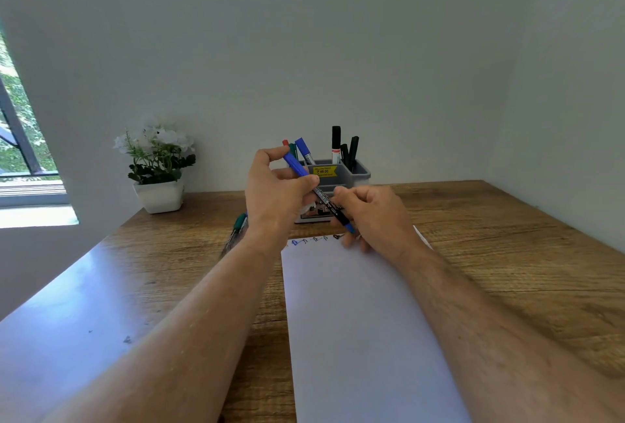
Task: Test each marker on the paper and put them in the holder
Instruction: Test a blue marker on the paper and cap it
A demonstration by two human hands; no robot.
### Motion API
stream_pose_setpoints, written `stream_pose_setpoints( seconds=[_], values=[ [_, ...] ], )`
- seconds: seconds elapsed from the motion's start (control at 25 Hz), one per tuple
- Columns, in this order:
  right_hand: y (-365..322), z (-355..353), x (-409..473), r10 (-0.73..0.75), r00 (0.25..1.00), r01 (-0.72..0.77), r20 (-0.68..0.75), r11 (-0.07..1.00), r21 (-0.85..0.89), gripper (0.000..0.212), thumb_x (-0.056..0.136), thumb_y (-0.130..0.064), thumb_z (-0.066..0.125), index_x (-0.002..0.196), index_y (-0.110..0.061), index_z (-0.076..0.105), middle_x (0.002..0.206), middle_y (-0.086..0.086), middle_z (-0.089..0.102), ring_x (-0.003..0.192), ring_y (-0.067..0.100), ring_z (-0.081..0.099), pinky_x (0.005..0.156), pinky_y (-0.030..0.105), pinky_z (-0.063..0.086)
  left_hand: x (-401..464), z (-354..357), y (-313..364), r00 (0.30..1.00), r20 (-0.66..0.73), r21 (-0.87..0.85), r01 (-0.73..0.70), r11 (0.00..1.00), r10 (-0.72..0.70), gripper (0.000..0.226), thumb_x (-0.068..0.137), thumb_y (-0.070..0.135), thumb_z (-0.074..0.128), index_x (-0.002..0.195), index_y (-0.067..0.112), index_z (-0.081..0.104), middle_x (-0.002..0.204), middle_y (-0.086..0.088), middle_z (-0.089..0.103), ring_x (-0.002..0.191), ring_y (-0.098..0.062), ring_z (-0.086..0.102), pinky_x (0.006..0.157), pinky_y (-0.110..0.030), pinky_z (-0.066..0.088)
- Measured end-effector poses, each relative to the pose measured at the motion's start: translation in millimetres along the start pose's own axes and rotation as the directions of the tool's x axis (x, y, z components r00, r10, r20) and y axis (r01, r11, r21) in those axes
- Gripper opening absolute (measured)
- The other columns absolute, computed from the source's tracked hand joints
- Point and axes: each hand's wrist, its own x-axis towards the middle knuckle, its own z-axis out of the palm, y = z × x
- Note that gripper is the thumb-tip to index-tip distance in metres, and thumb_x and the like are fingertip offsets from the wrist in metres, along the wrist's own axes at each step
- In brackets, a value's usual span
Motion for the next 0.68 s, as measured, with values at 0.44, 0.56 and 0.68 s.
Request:
stream_pose_setpoints(
  seconds=[0.44,0.56,0.68],
  values=[
    [4.9,-4.3,7.6,-0.171,0.943,0.054,-0.287,0.926,-0.373,0.038,0.102,-0.041,0.044,0.073,-0.019,0.057,0.059,-0.009,0.051,0.049,0.001,0.046,0.038,0.010,0.028,15.8,31.9,37.4,0.862,-0.035,0.172,-0.494,0.852,0.506,0.054,0.079,0.007,0.077,0.116,0.028,0.044,0.092,0.010,0.069,0.079,0.001,0.067,0.072,-0.014,0.054],
    [7.5,-1.7,9.4,-0.178,0.942,0.046,-0.284,0.908,-0.417,0.040,0.100,-0.045,0.045,0.069,-0.022,0.056,0.059,-0.010,0.053,0.050,0.000,0.048,0.043,0.014,0.027,30.9,51.8,40.7,0.842,-0.006,0.200,-0.527,0.826,0.539,0.052,0.081,0.006,0.074,0.117,0.028,0.044,0.094,0.009,0.067,0.078,0.002,0.066,0.066,-0.006,0.048],
    [10.2,-0.7,11.2,-0.187,0.942,0.044,-0.277,0.891,-0.453,0.041,0.098,-0.047,0.047,0.065,-0.025,0.055,0.059,-0.011,0.055,0.052,0.000,0.051,0.044,0.018,0.029,45.6,69.3,33.9,0.861,0.047,0.296,-0.495,0.817,0.506,0.049,0.084,0.006,0.072,0.122,0.024,0.046,0.099,0.003,0.065,0.078,-0.003,0.066,0.069,-0.018,0.055]
  ],
)
